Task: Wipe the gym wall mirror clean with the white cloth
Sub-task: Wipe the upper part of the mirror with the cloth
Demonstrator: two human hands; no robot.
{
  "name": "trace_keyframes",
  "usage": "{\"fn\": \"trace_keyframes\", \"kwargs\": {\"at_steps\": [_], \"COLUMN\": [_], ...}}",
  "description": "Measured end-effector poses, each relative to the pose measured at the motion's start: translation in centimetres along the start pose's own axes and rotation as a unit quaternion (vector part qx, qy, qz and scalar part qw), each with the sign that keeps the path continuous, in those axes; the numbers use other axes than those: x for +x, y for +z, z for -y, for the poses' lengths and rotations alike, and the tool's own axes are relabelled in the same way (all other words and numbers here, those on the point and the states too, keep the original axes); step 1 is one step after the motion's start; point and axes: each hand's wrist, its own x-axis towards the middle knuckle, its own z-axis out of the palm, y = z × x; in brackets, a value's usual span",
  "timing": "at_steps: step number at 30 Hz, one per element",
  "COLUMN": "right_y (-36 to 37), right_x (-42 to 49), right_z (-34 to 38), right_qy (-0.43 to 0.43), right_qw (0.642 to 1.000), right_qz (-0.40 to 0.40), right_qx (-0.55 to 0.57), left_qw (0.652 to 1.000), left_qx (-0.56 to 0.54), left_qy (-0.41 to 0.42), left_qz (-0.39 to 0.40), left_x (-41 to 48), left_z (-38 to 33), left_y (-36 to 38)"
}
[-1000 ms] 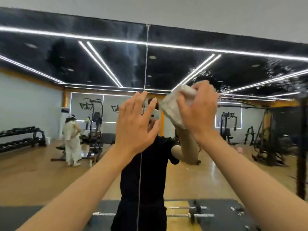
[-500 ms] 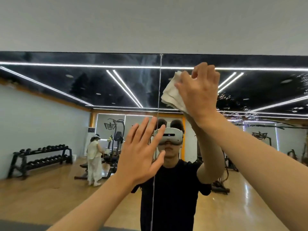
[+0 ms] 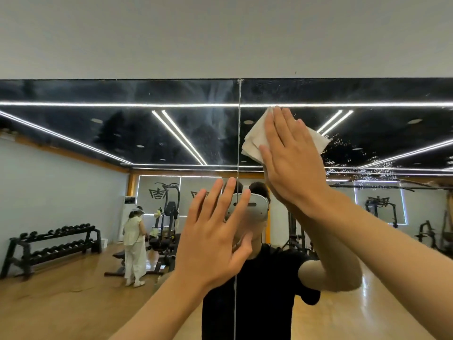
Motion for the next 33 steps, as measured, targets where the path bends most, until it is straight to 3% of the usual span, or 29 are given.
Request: {"fn": "trace_keyframes", "kwargs": {"at_steps": [5,12,16,24,27,33], "right_y": [-0.4,0.0,-1.2,-5.4,-4.5,-0.3], "right_x": [4.1,7.8,7.6,4.1,5.1,9.4], "right_z": [0.0,2.7,-0.7,-11.1,-8.7,0.6], "right_qy": [-0.009,-0.011,-0.053,0.098,0.167,0.171], "right_qw": [0.998,0.998,0.995,0.992,0.984,0.984], "right_qz": [0.058,0.054,0.076,0.067,0.041,0.024], "right_qx": [-0.02,-0.029,-0.033,-0.037,-0.037,-0.046], "left_qw": [1.0,1.0,1.0,1.0,0.999,1.0], "left_qx": [-0.004,-0.001,0.016,0.027,0.03,0.022], "left_qy": [0.0,0.005,0.01,0.013,0.008,0.005], "left_qz": [0.001,0.014,0.02,0.005,0.009,0.017], "left_x": [0.0,-0.1,-0.3,-0.3,0.1,-0.1], "left_z": [0.0,0.4,0.6,0.3,-0.2,0.0], "left_y": [0.0,-0.2,-0.2,0.0,0.1,-0.3]}}
